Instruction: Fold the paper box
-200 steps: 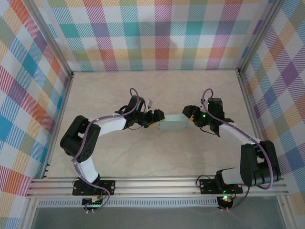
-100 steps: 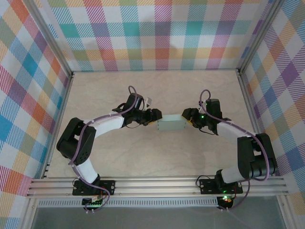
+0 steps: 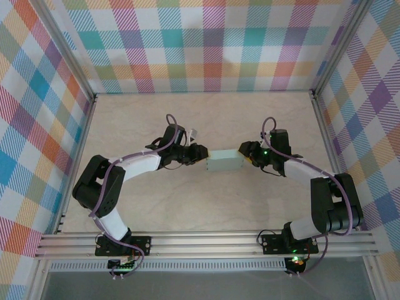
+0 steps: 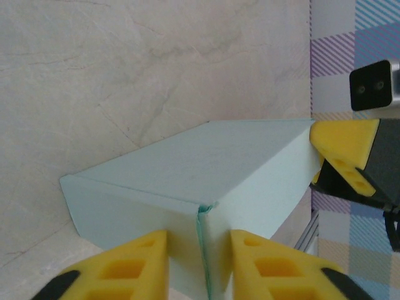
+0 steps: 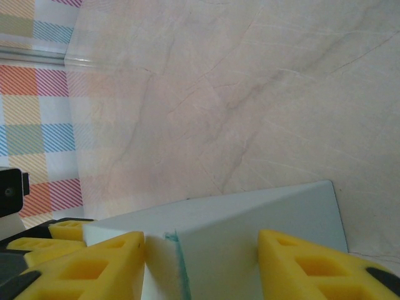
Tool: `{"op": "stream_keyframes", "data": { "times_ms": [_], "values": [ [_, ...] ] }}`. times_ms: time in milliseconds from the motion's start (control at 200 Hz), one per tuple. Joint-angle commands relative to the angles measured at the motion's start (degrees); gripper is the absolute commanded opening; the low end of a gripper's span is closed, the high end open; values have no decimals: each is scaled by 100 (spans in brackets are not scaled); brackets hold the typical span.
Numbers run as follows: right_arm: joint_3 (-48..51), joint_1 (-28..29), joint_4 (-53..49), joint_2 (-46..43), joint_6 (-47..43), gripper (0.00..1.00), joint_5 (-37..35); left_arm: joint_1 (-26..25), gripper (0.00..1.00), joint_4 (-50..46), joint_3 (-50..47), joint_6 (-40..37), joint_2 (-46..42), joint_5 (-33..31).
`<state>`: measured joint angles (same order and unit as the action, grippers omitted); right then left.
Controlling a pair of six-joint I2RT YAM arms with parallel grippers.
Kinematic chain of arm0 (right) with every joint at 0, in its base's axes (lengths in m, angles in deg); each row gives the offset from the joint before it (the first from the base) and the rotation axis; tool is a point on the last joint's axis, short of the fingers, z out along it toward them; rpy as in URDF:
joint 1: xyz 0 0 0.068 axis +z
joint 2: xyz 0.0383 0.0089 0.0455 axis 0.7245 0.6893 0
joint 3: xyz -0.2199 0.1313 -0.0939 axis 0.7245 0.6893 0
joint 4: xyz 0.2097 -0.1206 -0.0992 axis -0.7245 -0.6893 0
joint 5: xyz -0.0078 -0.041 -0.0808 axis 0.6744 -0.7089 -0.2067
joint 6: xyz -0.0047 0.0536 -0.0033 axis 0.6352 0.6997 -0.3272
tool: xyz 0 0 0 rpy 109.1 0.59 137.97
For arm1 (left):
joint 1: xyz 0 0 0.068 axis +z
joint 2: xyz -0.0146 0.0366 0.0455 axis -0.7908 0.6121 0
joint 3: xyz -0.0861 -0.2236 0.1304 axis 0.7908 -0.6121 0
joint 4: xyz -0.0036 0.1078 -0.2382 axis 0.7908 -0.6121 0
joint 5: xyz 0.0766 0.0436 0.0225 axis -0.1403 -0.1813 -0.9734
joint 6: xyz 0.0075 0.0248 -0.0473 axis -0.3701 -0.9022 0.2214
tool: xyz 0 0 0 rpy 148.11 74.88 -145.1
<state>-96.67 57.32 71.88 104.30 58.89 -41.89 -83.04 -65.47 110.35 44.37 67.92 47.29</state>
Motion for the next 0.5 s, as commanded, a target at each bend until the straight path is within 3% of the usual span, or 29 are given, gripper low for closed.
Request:
{"op": "stream_keyframes", "data": {
  "times_ms": [0, 95, 235, 495],
  "values": [
    [146, 35, 3, 106, 8, 46, 75, 46, 19, -109, -358, 8, 109, -115],
    [198, 36, 27, 142, 1, 43, 54, 55, 15, 118, -528, 11, 250, -18],
    [292, 35, 114, 188, -7, 28, 51, 64, 12, 699, -824, 157, 429, 84],
    [437, 37, 353, 180, -10, 2, 124, 64, 11, 499, -737, -32, 506, 20]
  ]
}}
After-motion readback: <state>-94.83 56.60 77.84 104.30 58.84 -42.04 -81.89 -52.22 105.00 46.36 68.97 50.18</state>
